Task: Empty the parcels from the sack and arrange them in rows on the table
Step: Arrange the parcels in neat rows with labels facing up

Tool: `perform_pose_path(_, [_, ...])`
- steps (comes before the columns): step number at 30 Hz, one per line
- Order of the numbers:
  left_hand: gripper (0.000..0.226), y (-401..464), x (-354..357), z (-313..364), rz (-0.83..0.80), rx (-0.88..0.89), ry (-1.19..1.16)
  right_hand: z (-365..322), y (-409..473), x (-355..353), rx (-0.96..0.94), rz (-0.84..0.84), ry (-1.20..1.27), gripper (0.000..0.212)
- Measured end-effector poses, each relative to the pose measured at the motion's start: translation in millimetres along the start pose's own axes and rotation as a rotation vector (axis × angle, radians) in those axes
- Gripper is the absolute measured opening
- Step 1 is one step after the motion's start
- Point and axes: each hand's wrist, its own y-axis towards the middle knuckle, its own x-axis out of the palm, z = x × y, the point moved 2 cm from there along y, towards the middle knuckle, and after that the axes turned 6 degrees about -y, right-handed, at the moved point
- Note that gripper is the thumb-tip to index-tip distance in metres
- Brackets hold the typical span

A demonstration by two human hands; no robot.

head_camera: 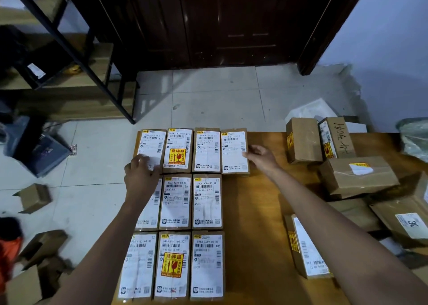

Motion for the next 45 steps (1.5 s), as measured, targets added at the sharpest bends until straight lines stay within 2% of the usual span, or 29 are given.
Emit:
perform_pose_path(7, [0.030,-0.7,4.5,-2.2,-0.012,0.002,0.020,10.6,-0.9,7.6,-0.023,0.046,-0.078,0.050])
perform_pose_path(12, [0.043,-7.8,-3.7,13.1,0.063,0.008,-0.041,1.7,-28.5,-5.8,-0.130,0.099,-0.155,0.049])
perform_pose_path(16, [0.043,-50.5,9.7,61.3,0.065,0.215,-0.154,20.7,-79.0,-44.0,-0.222,0.192,-0.413,0.048])
perform_pose_path(20, [0.034,-110.4,44.7,112.7,-0.108,0.368,-0.297,56.0,-122.5,-89.0,-0.104,0.239,-0.806,0.050])
perform_pose_path(25, [0.036,-167.5,98.1,151.3,-0.426,0.406,-0.361,84.9,-165.7,-103.8,0.085,0.227,-1.102,0.055])
perform_pose_path(29, [0.037,-208.2,139.3,164.2,-0.730,0.316,-0.308,109.0,-179.8,-94.9,0.262,0.145,-1.184,0.069])
perform_pose_path(32, [0.039,-227.7,154.4,165.7,-0.844,0.255,-0.284,118.5,-186.4,-87.7,0.327,0.129,-1.193,0.081])
perform_pose_path(40, [0.037,-237.0,146.5,151.9,-0.808,0.210,-0.276,125.6,-200.4,-70.9,0.312,0.172,-1.157,0.099])
perform_pose_path(45, [0.035,-209.7,111.6,148.4,-0.671,0.168,-0.362,101.0,-206.1,-64.1,0.112,0.229,-1.098,0.097])
